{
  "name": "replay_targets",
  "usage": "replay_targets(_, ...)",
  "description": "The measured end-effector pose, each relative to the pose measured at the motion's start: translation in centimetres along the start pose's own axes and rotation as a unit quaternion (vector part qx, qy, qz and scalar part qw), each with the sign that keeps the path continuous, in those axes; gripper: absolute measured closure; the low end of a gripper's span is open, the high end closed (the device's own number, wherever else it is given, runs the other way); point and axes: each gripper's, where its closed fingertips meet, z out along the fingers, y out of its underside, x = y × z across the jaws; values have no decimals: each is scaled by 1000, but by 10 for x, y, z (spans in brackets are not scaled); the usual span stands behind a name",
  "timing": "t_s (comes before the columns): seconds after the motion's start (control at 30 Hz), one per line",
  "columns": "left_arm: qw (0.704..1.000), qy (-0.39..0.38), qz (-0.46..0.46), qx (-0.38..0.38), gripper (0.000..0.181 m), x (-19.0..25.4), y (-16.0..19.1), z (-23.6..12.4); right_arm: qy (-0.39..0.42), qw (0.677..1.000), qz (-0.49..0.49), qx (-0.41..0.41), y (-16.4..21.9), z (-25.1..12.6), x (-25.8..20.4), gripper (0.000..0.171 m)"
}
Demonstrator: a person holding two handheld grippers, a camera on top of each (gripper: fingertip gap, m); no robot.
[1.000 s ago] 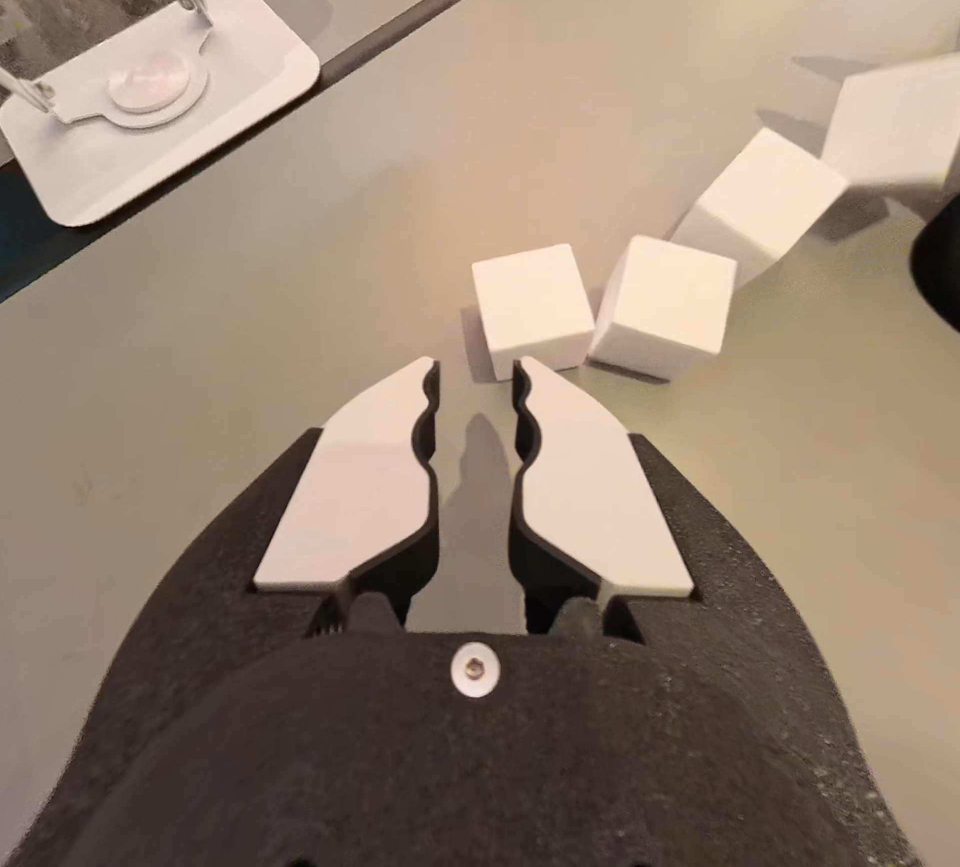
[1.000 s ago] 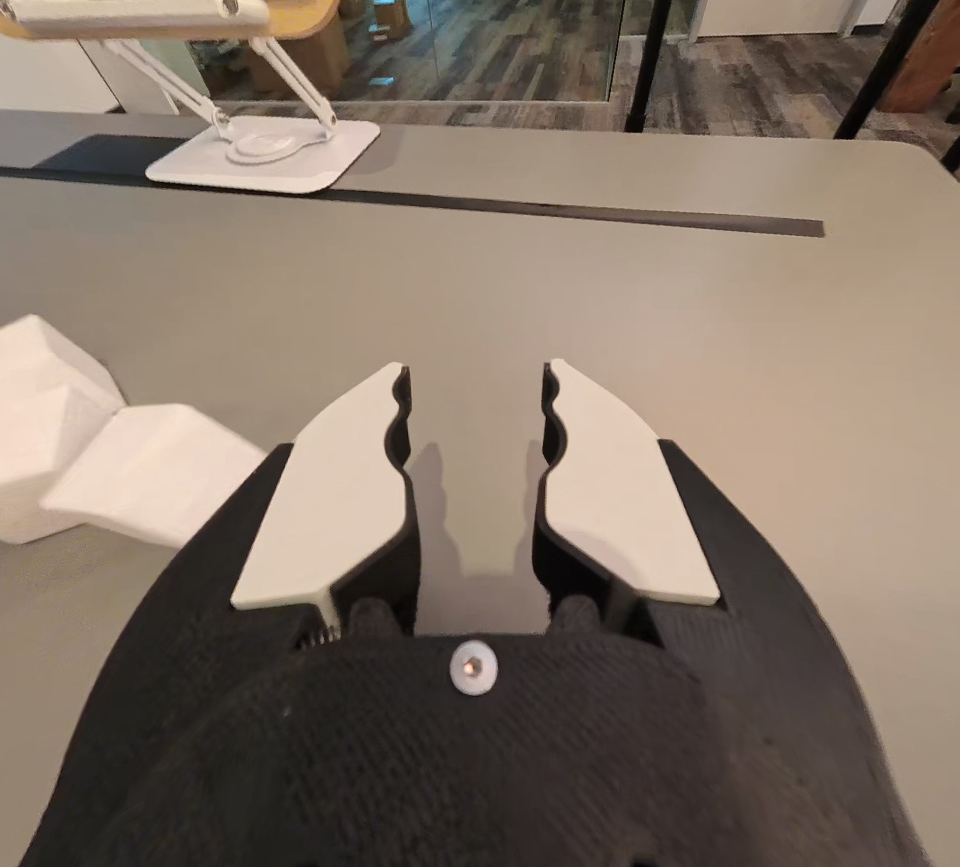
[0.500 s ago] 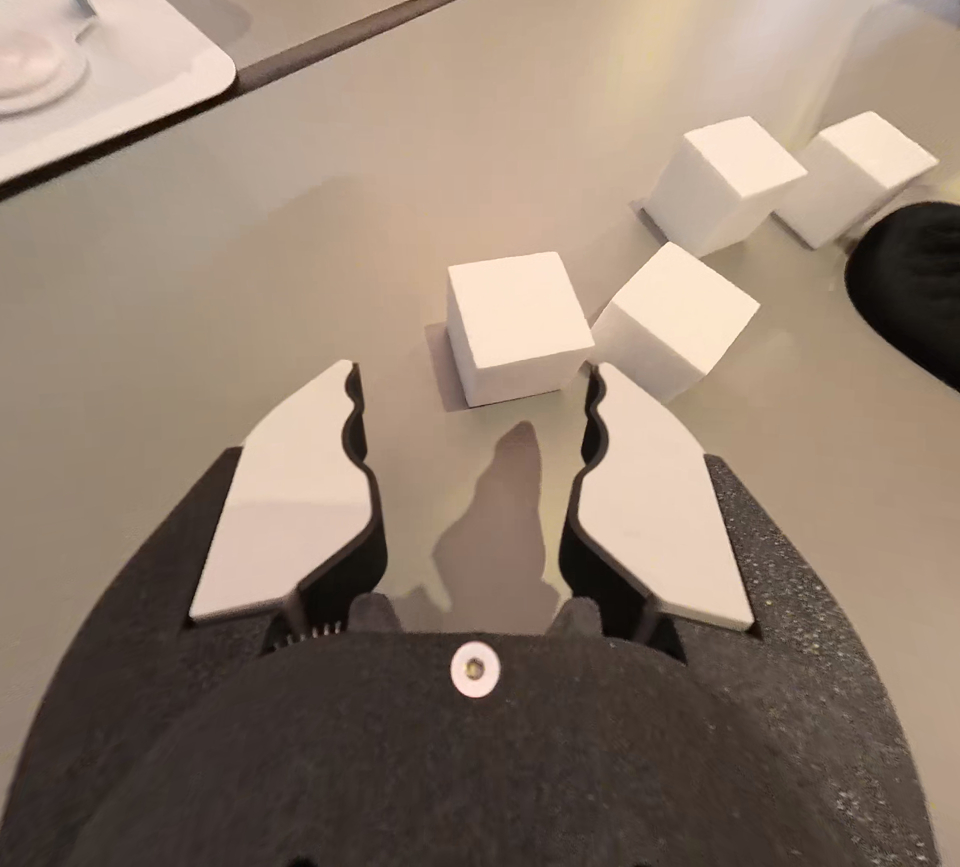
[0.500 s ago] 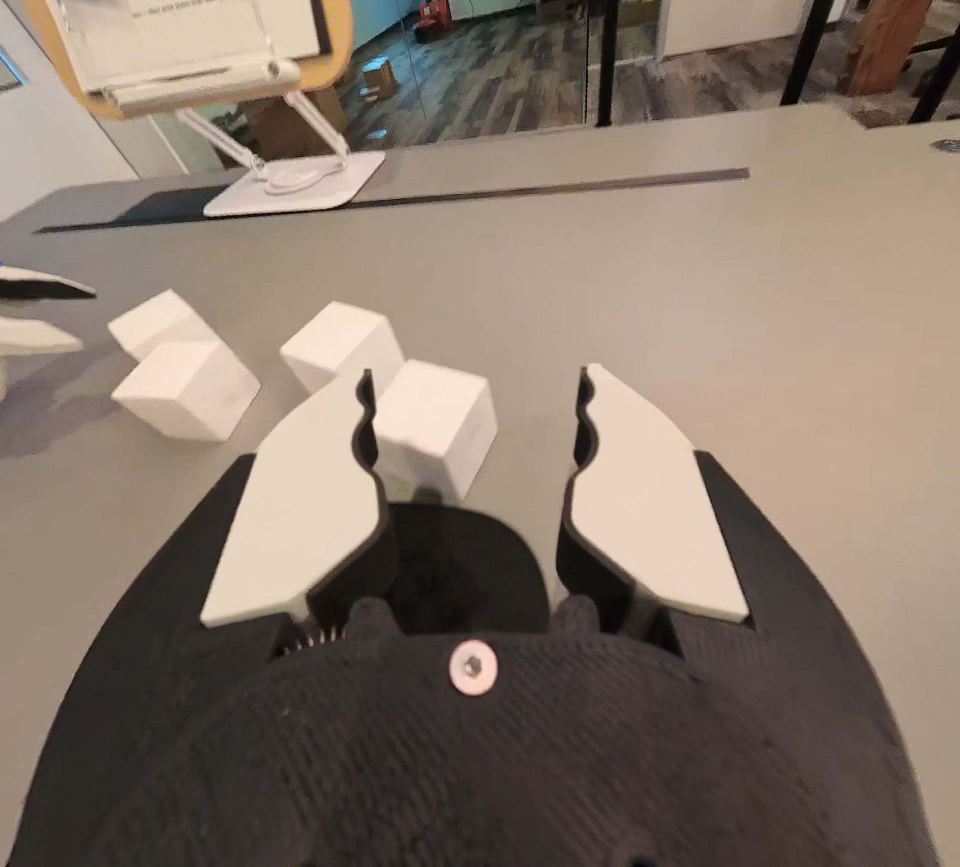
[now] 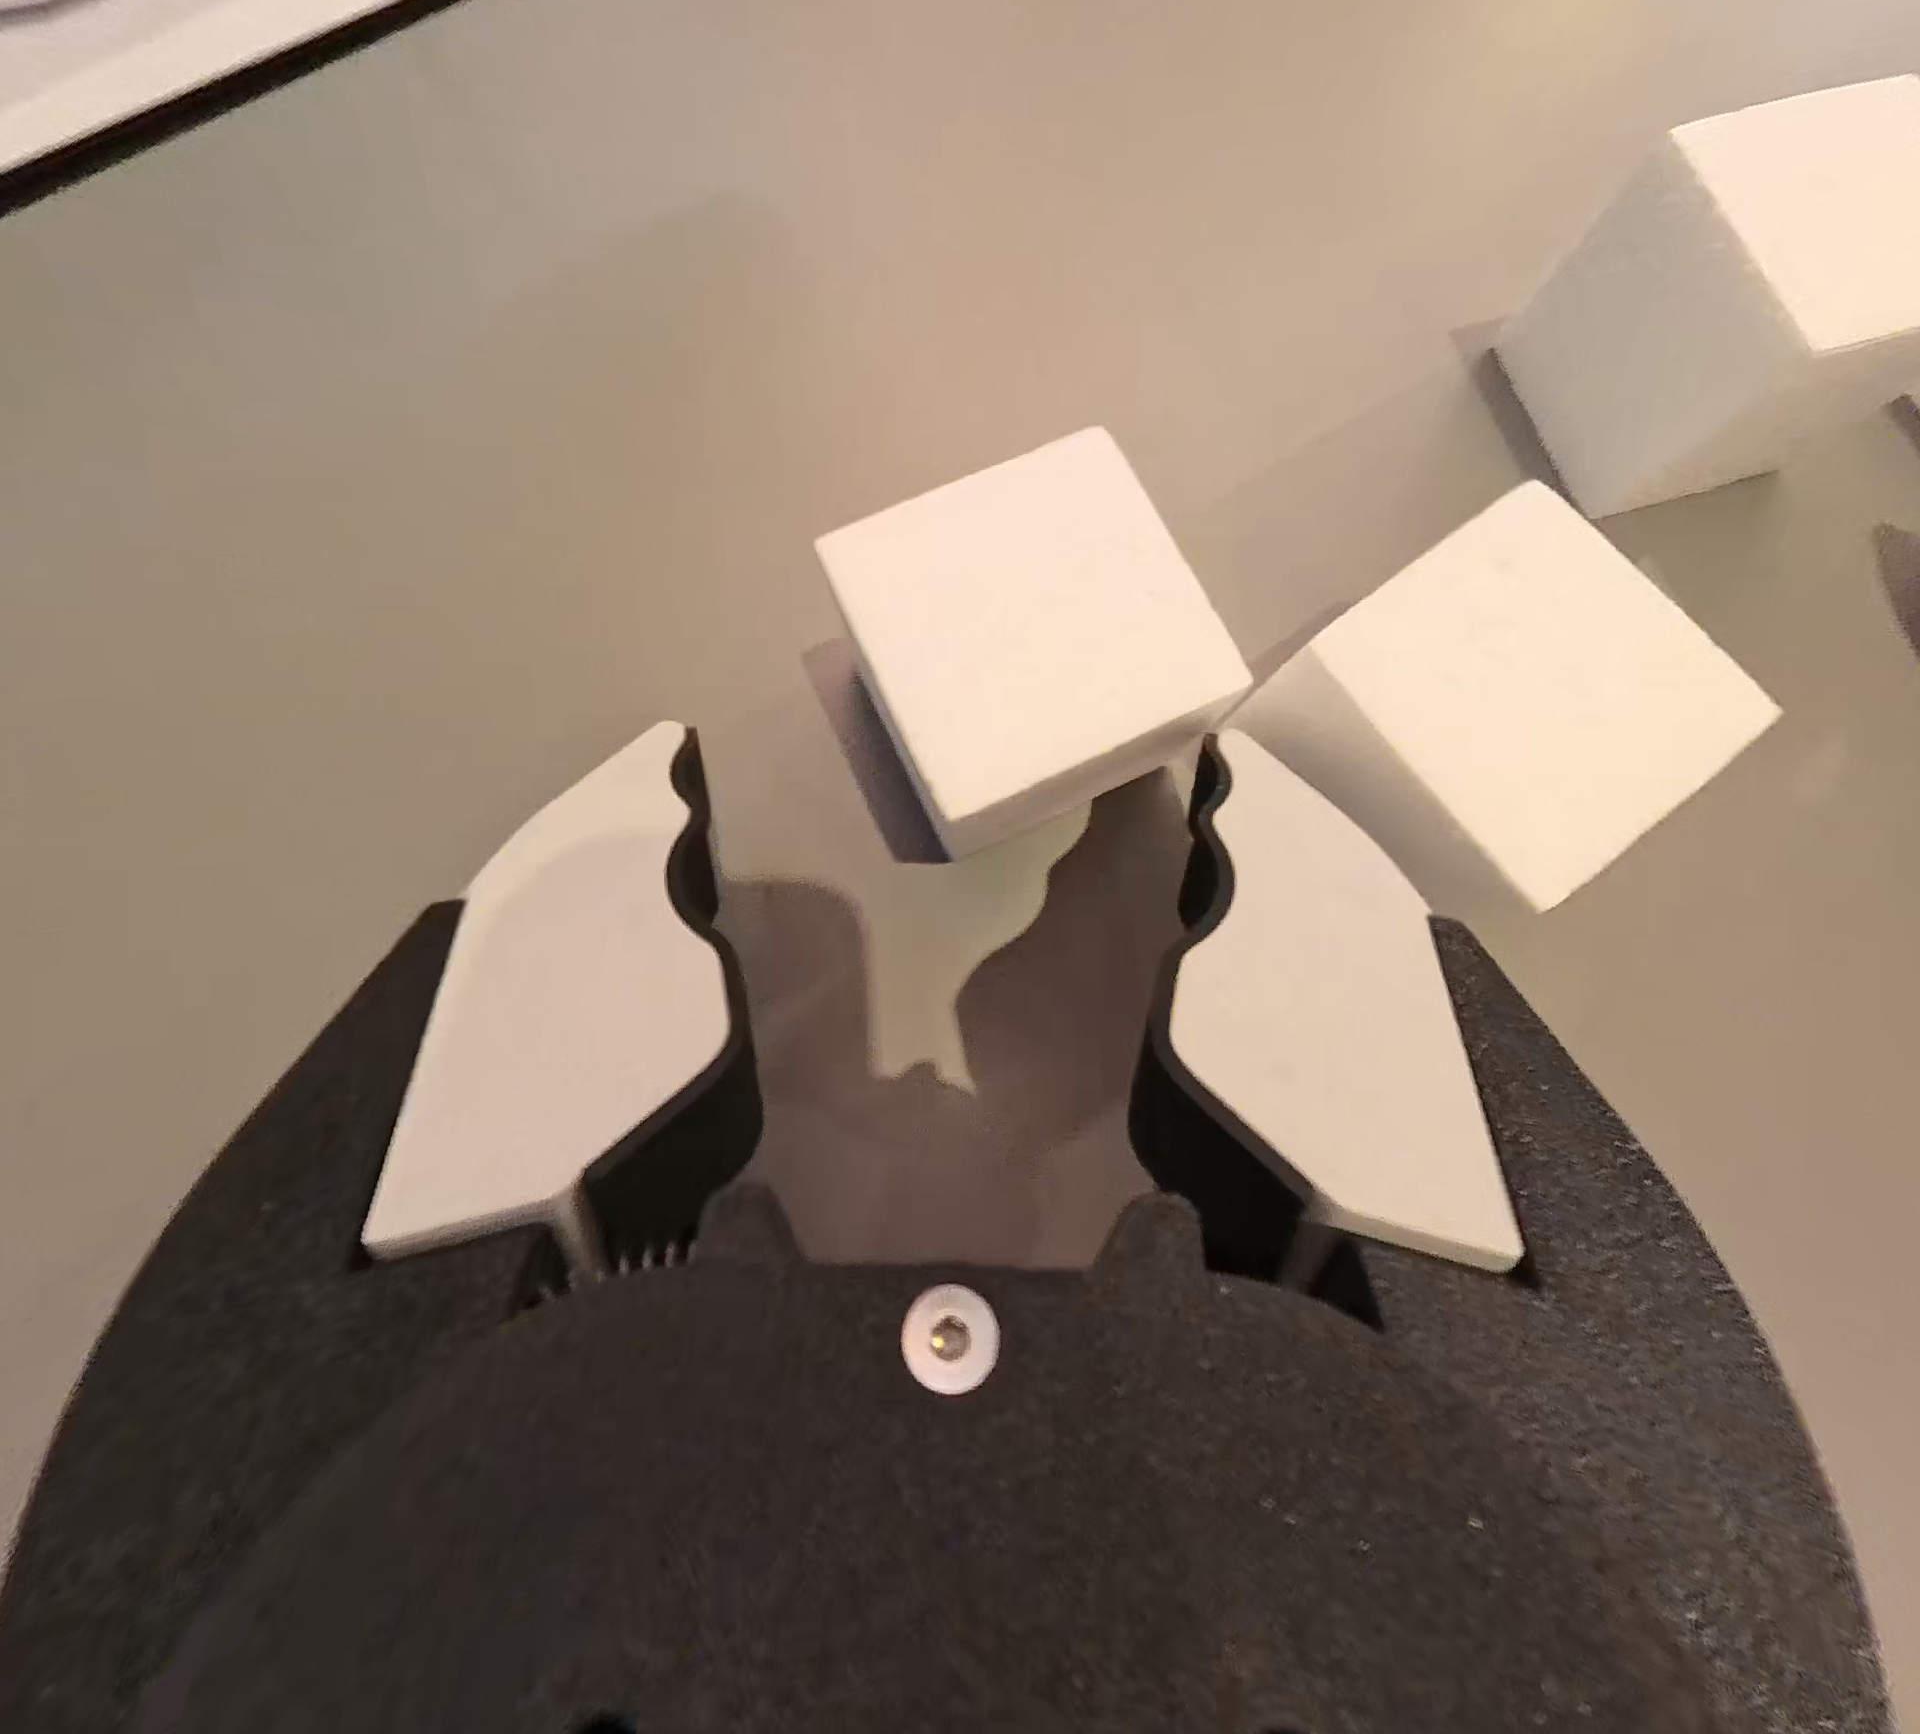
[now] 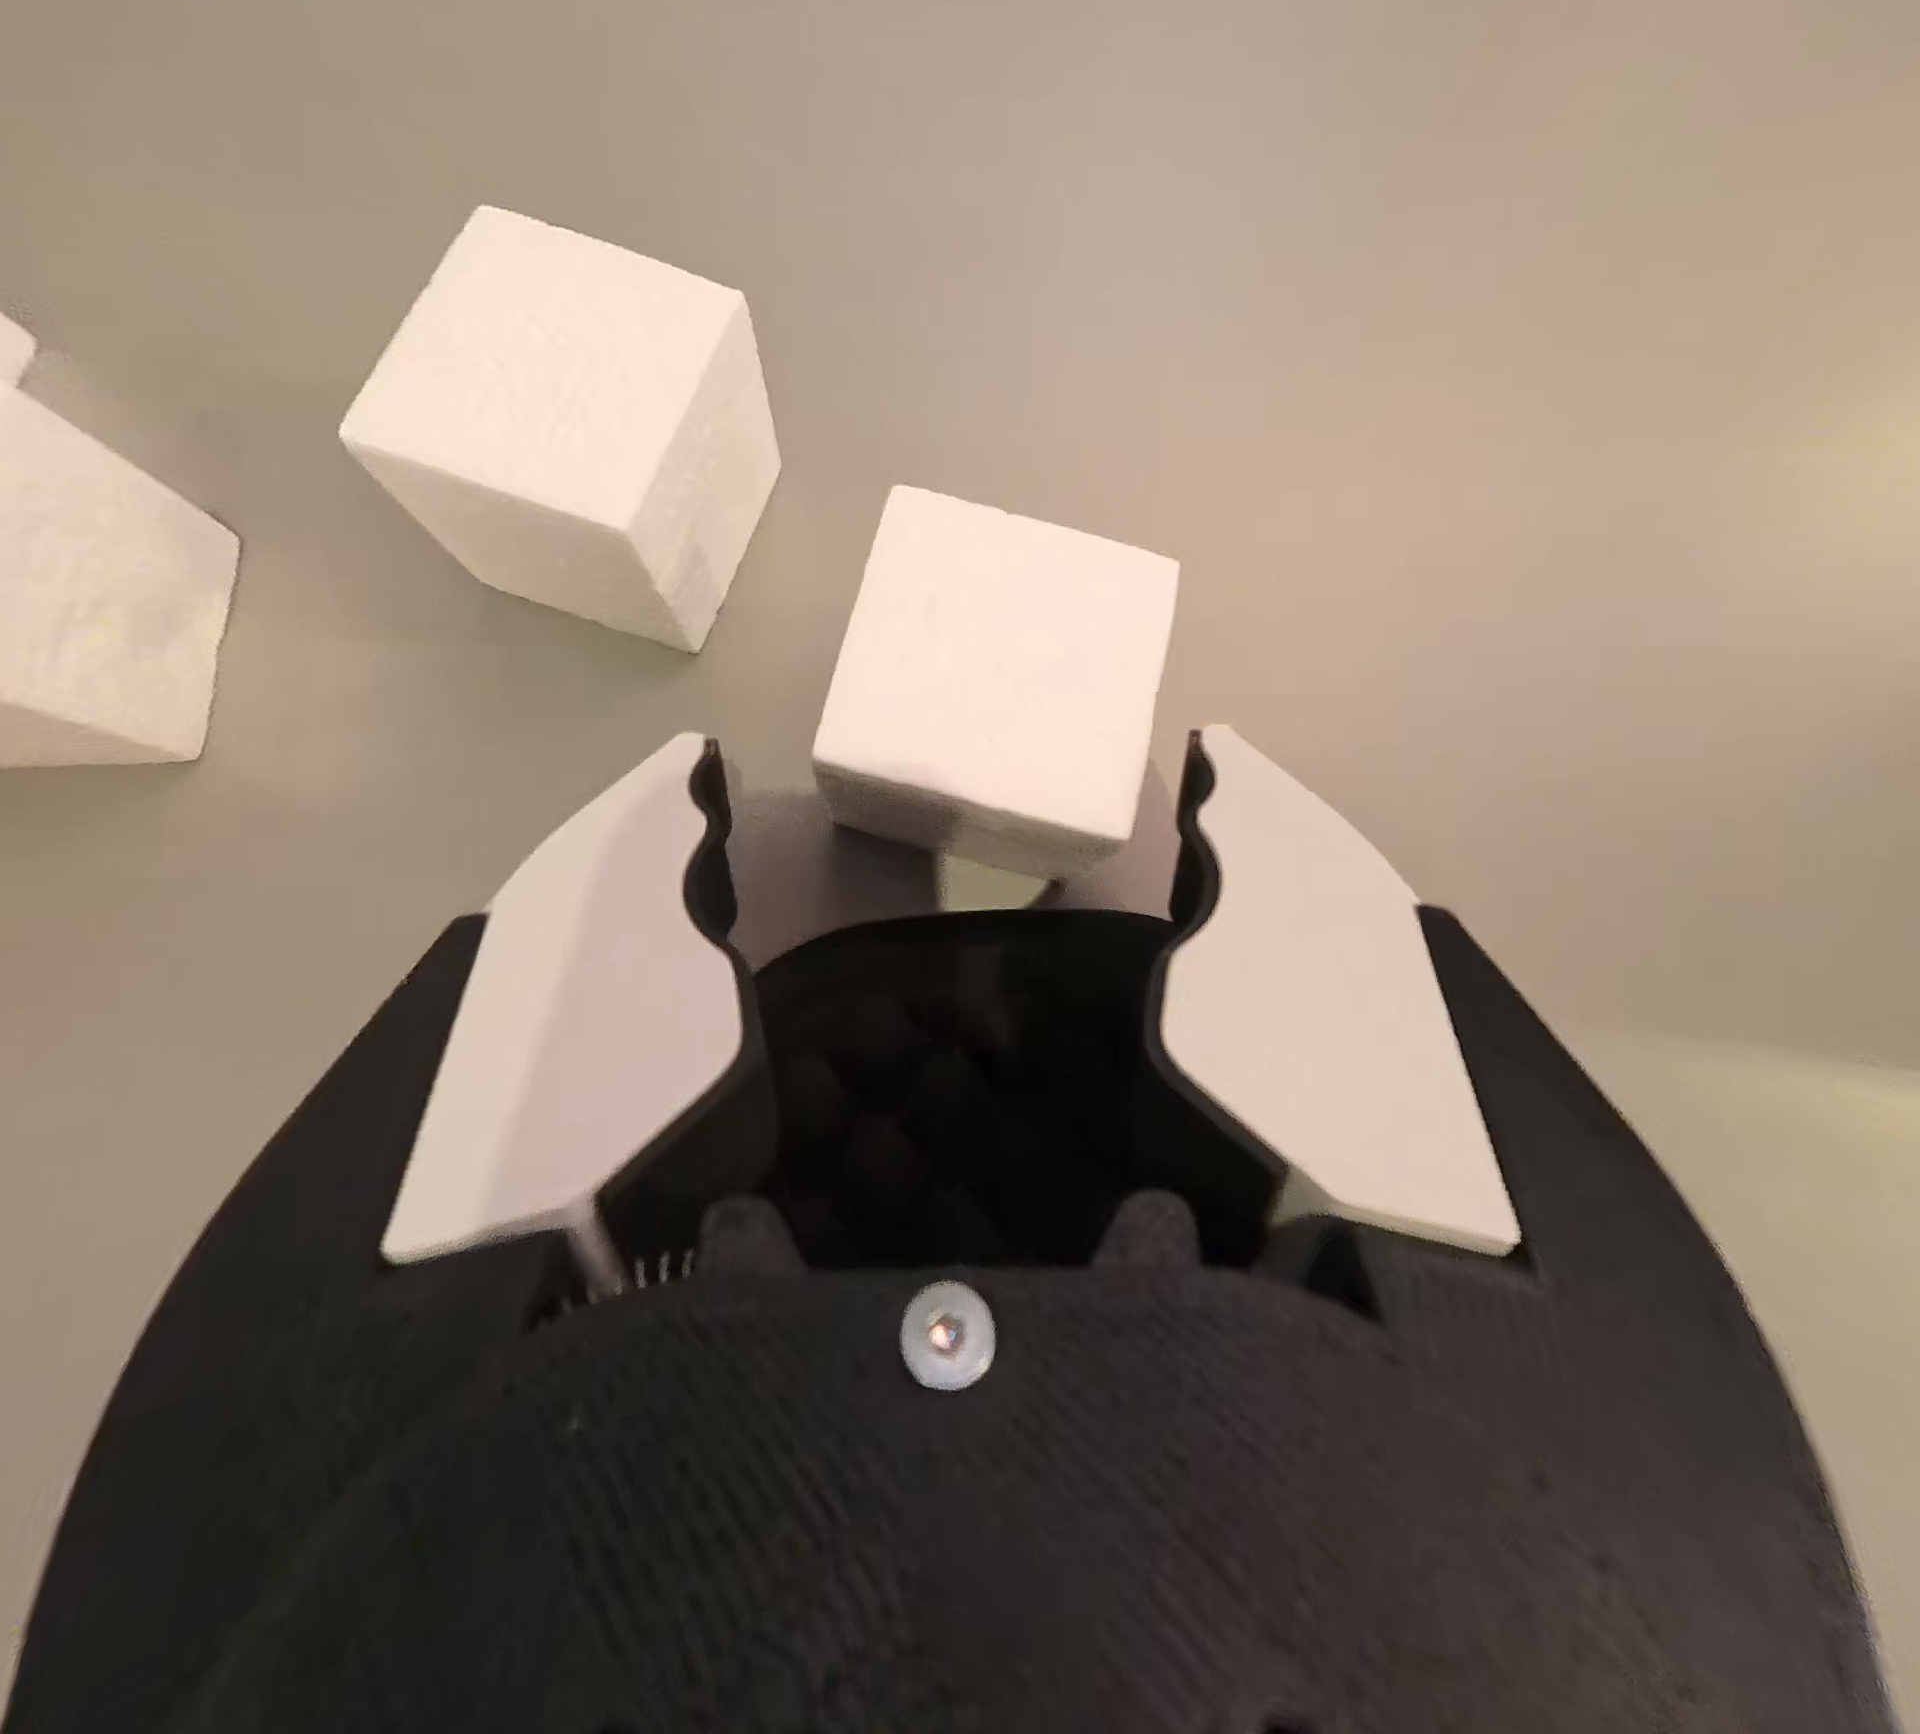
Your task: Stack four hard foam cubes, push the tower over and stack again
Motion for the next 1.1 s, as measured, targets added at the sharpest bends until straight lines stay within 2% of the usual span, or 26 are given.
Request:
replay_targets(0.13, 1000, 17, 6, 4, 91, 11, -6, 4, -3, 1000, 24, -19, 0, 8, 2, 95)
replay_targets(0.23, 999, 13, 32, -14, 83, 4, -7, 8, -13, 999, 18, -24, -1, 10, 2, 108)
replay_targets(0.33, 996, 11, 84, 11, 87, -15, -17, 2, -22, 1000, 17, -15, -4, 7, 5, 109)
replay_targets(0.37, 997, 25, 66, 14, 87, -18, -19, 0, -19, 1000, 16, -10, -4, 6, 8, 109)
replay_targets(0.43, 994, 109, -1, 7, 79, 0, -20, -7, -15, 1000, 20, 6, -7, 3, 14, 109)
replay_targets(0.47, 991, 131, -21, 9, 81, 7, -22, -10, -20, 999, 26, 13, -8, 1, 13, 109)
replay_targets(0.57, 998, 58, -3, 34, 84, -4, -26, -5, -26, 999, 28, 23, -12, -1, 13, 109)
replay_targets(0.67, 999, -12, 14, 26, 84, -19, -22, 6, -21, 1000, 11, 19, -14, -3, 13, 109)
replay_targets(0.83, 1000, -15, -1, 20, 92, -26, -17, 21, -18, 999, -13, 32, -22, -19, 8, 109)
replay_targets(0.9, 999, -15, 8, 29, 102, -27, -19, 21, -20, 999, -19, 44, -28, -32, 3, 109)
replay_targets(0.97, 999, -12, 16, 26, 114, -28, -17, 24, -37, 998, -22, 56, -35, -46, -10, 109)
replay_targets(1.1, 999, 3, 16, 30, 117, -29, -18, 25, -98, 991, -31, 85, -49, -71, -54, 109)
